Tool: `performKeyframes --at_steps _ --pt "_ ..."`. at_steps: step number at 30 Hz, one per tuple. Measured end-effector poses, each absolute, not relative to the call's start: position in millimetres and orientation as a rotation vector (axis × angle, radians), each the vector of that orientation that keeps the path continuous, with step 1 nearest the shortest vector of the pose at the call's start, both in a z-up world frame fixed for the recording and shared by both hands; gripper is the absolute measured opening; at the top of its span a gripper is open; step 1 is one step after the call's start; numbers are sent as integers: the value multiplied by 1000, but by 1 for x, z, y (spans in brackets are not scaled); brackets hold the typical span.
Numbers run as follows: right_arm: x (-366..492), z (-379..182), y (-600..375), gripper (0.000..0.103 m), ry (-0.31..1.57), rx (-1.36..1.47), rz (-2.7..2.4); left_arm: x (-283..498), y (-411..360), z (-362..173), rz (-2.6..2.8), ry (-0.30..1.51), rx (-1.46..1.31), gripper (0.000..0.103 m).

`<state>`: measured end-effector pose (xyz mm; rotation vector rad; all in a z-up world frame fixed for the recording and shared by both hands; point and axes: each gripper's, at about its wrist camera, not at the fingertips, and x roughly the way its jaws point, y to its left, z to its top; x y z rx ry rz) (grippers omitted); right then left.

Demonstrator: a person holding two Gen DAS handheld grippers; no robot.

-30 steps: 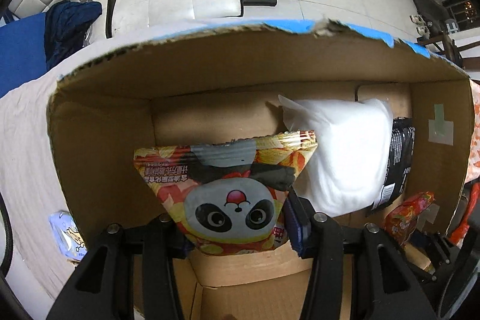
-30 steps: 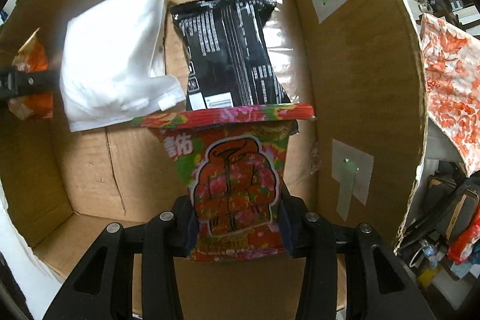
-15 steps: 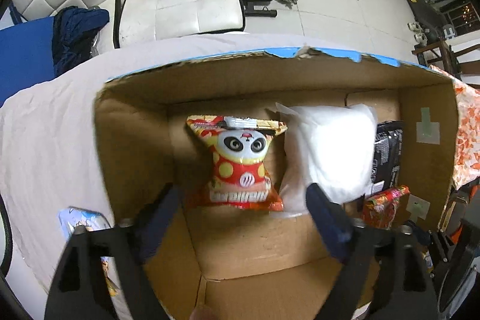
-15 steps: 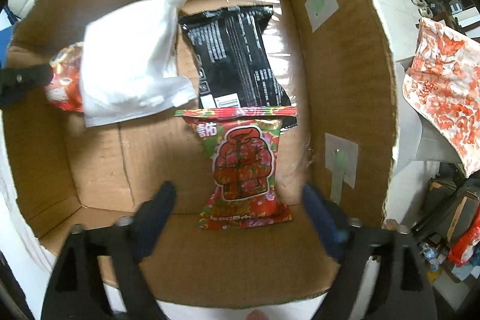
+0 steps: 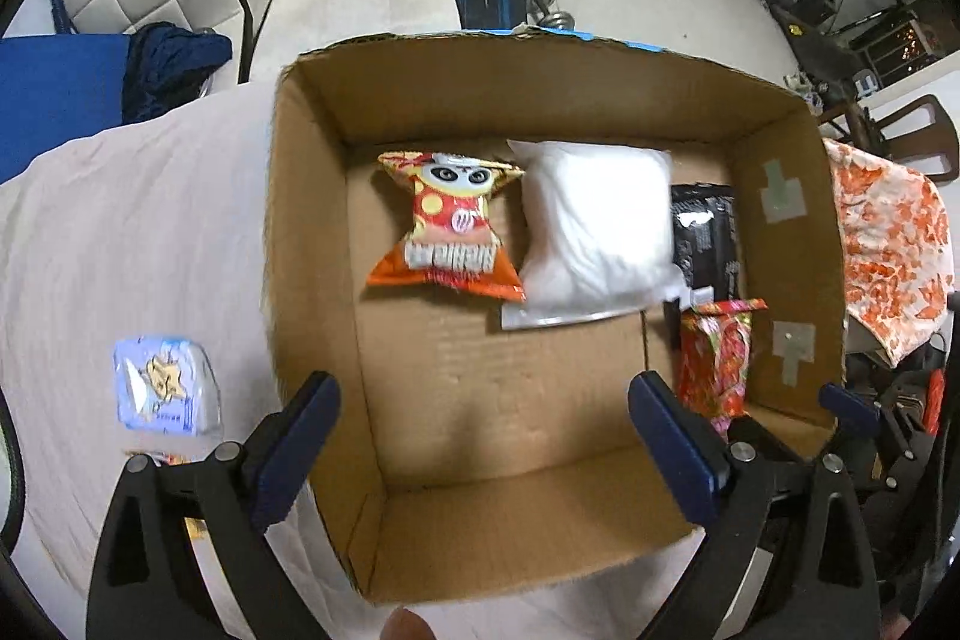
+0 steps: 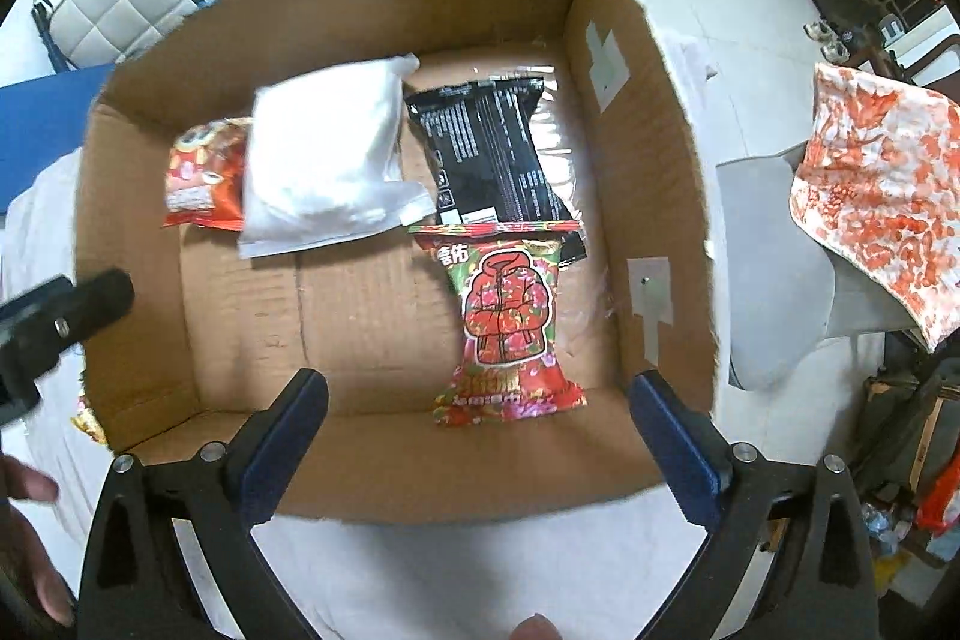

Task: Organize snacks
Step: 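Carry both packs into the box and open both tools to release them, then grasp the yellow panda pack with the left tool while the right tool grasps the blue pack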

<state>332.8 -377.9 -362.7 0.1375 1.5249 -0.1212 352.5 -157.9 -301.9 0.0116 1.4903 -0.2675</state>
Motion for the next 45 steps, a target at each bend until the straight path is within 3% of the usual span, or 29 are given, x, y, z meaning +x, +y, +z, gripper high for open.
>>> performKeyframes --at_steps 17,24,33,45 --pt "291 -292 -338 102 1419 220 31 299 -123 -217 -250 1312 -59 99" --pt "276 -285 -260 102 1434 165 200 271 -53 -194 -117 1249 -17 98" --pt "277 -307 -134 102 1486 33 365 248 77 -255 117 1410 -91 98" --pt "326 -368 -28 102 1569 -137 405 272 124 -377 100 1629 -126 98"
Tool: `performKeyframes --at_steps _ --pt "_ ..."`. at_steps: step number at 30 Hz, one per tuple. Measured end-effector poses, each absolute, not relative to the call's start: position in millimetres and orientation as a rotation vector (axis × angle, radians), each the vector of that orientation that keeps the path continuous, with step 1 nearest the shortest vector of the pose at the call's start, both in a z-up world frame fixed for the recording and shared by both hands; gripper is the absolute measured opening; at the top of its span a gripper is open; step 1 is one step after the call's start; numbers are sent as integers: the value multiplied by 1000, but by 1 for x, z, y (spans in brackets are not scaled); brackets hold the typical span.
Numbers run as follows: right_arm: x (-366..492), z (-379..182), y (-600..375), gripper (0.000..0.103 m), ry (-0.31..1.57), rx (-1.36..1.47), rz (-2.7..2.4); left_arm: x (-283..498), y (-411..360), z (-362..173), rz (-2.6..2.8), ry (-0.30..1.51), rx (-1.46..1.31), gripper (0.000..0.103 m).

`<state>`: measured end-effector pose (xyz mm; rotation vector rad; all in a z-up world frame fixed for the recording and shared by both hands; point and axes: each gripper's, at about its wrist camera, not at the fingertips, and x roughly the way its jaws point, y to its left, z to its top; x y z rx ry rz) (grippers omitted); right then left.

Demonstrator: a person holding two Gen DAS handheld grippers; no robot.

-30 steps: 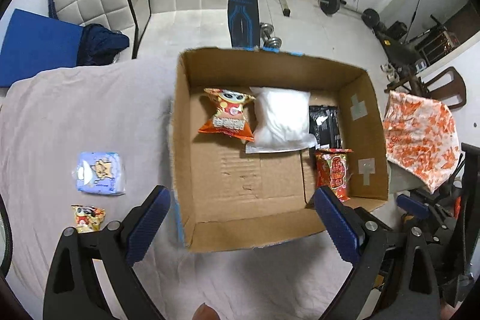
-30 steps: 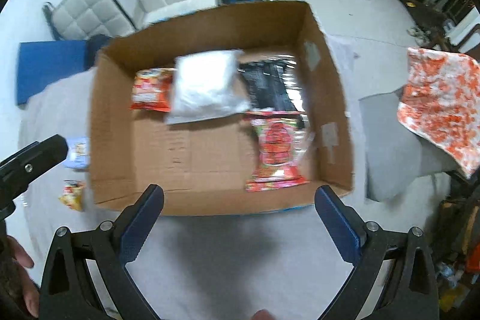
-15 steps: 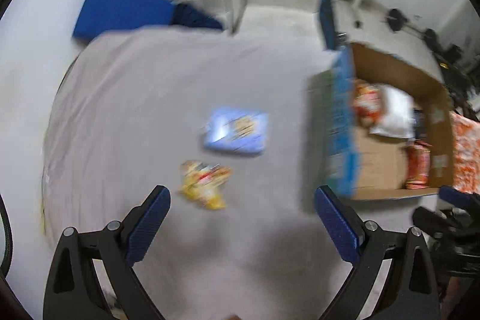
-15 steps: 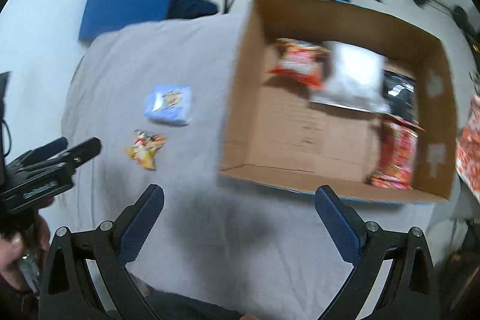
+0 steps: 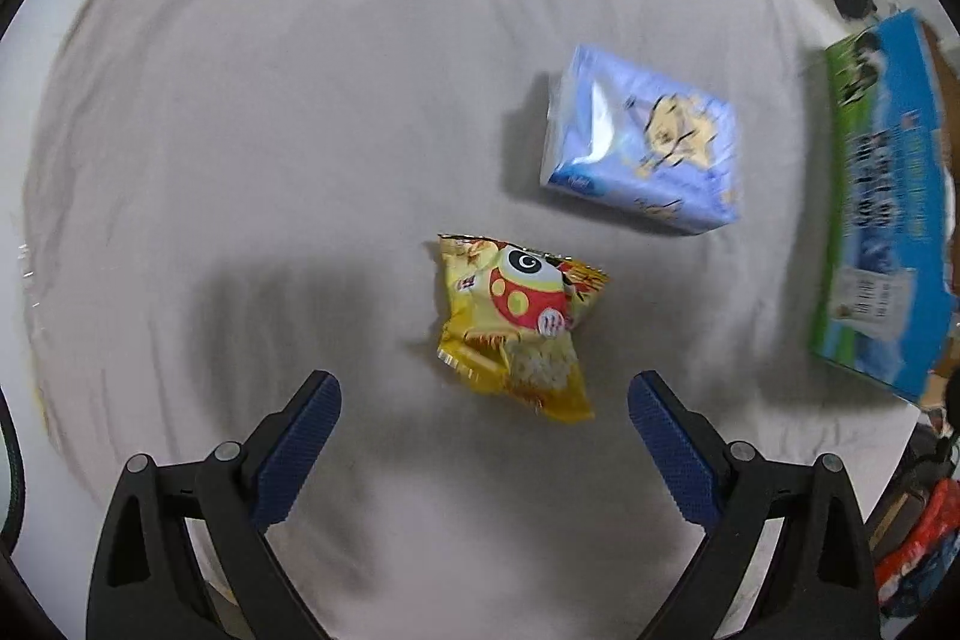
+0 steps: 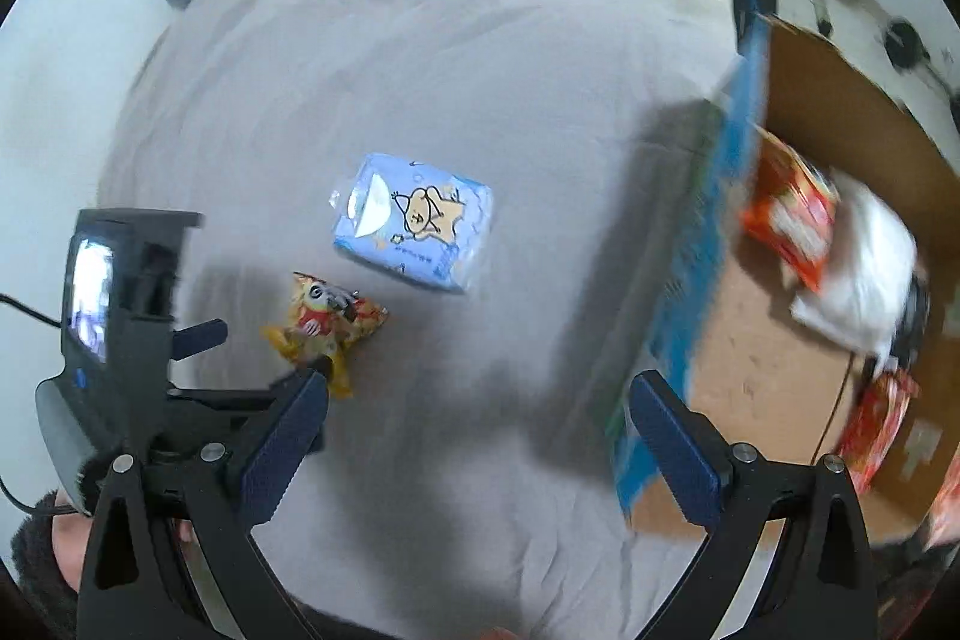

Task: Organize snacks
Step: 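Grasp the yellow panda pack with the left tool while the right tool grasps the blue pack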

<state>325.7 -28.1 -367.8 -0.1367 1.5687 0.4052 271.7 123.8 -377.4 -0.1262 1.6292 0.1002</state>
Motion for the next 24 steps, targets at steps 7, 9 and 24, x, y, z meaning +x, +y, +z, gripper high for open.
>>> performKeyframes --at_steps 7,9,24 --pt "357 -418 30 102 1615 -437 472 286 125 -442 60 1729 -179 66" --pt "362 -429 43 102 1619 -511 503 284 131 -443 76 1699 -211 54" --pt "372 -504 126 102 1614 -943 716 267 179 -447 194 1649 -399 53"
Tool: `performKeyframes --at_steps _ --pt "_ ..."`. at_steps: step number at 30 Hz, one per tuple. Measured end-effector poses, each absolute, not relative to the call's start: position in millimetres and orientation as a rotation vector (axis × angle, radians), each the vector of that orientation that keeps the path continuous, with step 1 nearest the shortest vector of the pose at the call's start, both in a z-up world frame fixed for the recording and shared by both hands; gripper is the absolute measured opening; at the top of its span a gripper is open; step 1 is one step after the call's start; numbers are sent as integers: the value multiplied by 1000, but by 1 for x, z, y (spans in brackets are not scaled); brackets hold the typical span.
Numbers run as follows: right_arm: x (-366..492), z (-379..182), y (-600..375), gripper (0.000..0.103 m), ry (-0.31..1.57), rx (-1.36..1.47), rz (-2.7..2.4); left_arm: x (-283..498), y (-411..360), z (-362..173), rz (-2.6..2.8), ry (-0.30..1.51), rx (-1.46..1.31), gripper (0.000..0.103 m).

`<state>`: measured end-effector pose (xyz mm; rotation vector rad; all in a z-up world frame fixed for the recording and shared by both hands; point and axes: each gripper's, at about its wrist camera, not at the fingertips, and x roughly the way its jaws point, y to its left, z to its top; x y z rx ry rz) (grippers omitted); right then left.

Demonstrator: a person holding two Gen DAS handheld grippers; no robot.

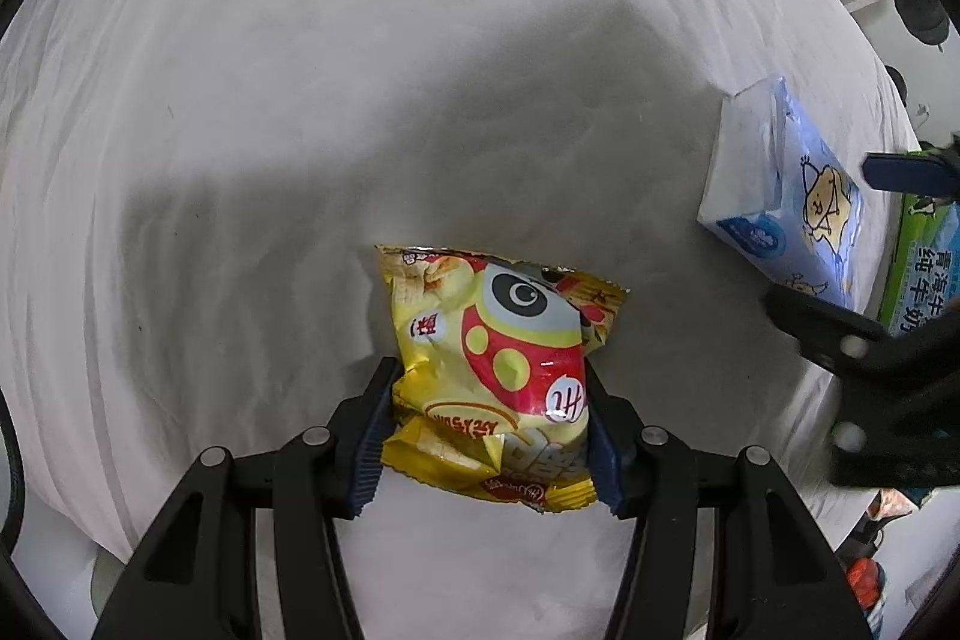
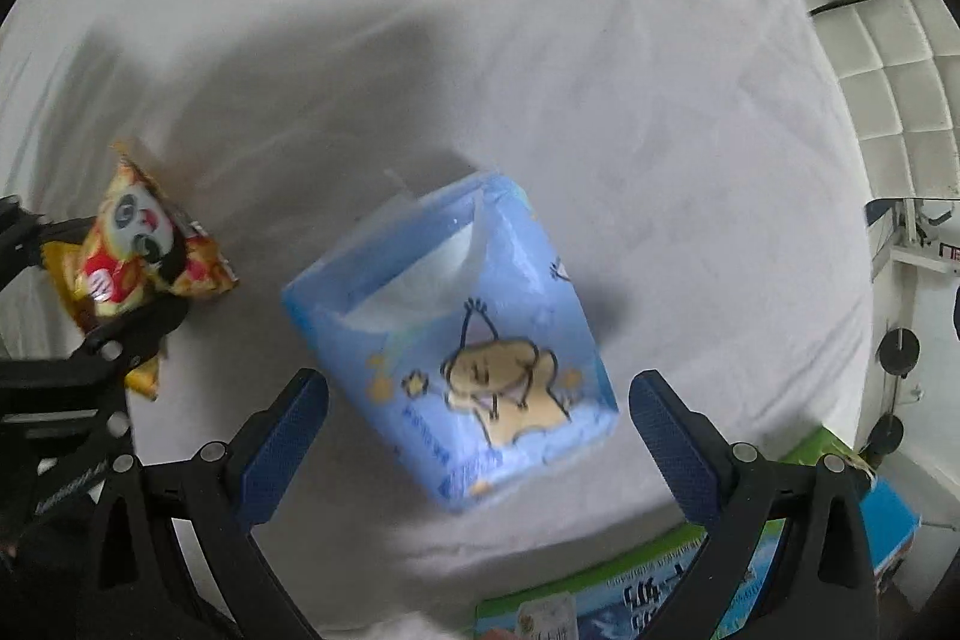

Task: Organize snacks
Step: 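Grasp the yellow panda pack with the left tool while the right tool grasps the blue pack, then carry both packs into the box and open both tools to release them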

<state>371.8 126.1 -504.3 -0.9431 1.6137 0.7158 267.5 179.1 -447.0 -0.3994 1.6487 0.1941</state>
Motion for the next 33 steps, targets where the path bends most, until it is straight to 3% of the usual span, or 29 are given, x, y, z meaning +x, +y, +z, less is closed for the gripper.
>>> performKeyframes --at_steps 2,6,15,21,33 --pt "378 -512 127 102 1634 -931 707 266 179 -447 197 1648 -401 53" --pt "387 -521 127 90 1661 -898 690 268 184 -447 200 1645 -410 53" --pt "394 -506 109 67 1644 -831 669 259 184 -439 216 1631 -380 52" --pt "410 -491 89 57 1662 -759 638 257 172 -428 225 1613 -372 52" --pt "429 -444 38 54 1698 -484 529 254 166 -385 224 1538 -355 52"
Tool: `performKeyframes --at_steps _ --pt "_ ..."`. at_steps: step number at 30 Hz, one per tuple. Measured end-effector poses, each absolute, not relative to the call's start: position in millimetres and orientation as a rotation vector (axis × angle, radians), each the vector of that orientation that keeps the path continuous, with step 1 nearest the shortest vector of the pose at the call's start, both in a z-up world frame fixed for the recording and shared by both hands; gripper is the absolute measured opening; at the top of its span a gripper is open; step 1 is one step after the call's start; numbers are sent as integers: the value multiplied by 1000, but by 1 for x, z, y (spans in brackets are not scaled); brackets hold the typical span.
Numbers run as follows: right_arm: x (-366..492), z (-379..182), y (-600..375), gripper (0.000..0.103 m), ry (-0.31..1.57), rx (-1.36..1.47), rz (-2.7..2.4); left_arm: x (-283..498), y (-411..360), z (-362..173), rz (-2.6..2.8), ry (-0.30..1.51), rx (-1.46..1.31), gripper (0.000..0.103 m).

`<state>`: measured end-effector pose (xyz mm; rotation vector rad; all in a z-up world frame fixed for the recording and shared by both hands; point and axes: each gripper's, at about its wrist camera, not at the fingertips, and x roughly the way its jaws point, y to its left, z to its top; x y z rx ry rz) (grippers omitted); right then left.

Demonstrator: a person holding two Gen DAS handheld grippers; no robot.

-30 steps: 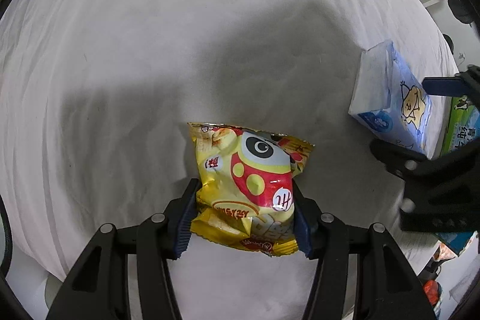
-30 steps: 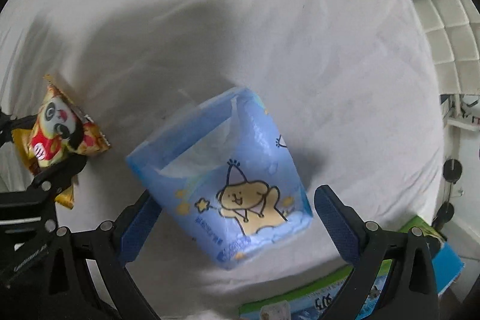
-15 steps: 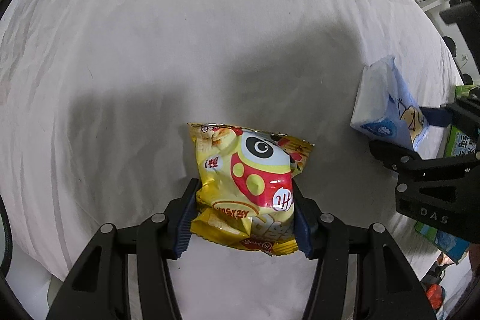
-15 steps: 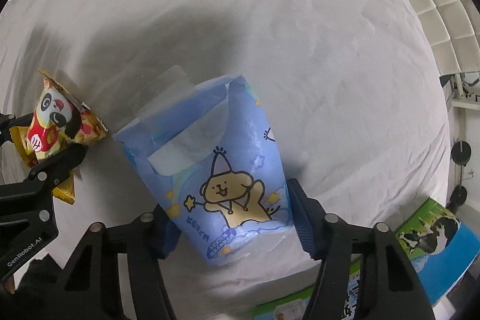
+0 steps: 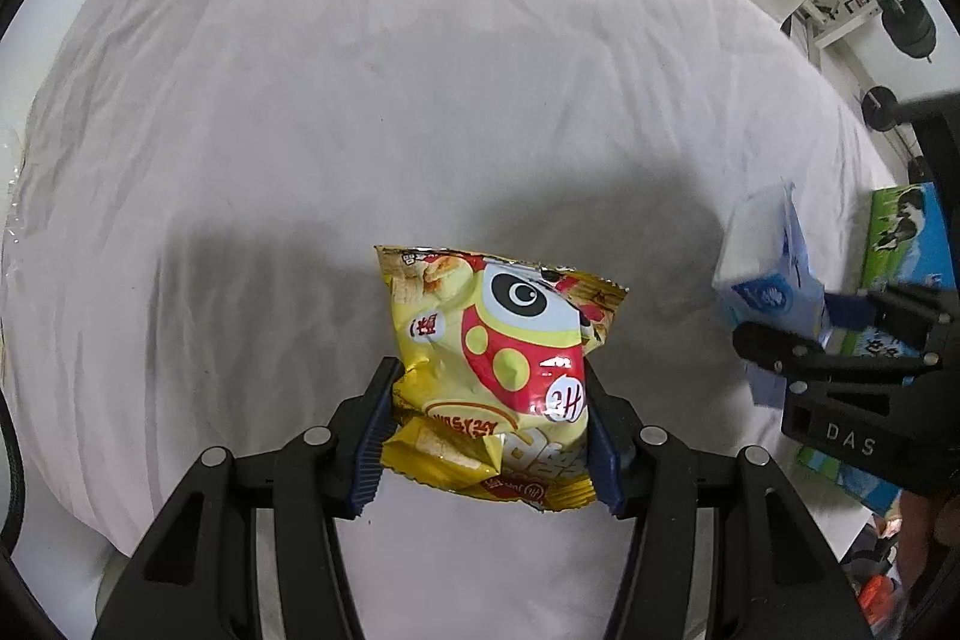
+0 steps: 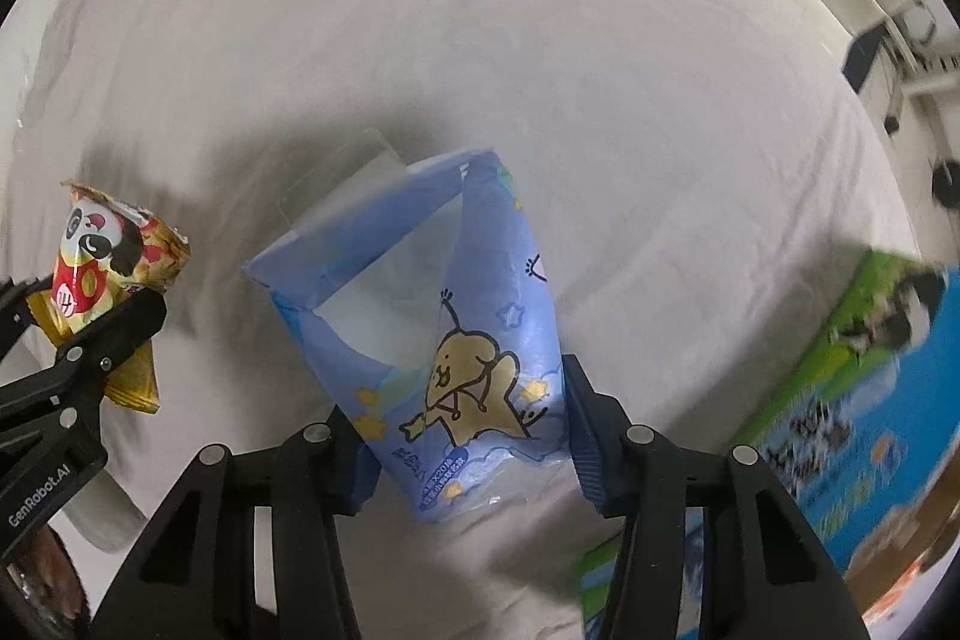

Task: Organize snacks
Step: 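Carry both packs into the box and open both tools to release them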

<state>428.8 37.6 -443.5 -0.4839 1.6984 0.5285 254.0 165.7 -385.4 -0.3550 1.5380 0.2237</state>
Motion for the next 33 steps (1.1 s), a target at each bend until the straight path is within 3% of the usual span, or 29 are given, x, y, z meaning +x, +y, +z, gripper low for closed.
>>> performKeyframes --at_steps 9,18,25,33 --pt "441 -362 -9 53 1579 -231 508 245 149 -340 188 1454 -359 52" --pt "429 -281 -101 53 1451 -81 439 248 102 -251 62 1306 -330 52" --pt "355 -257 -173 53 1398 21 339 248 43 -200 -79 1231 -255 52" --pt "304 -248 -239 53 1394 93 230 259 -30 -193 -214 1236 -192 52"
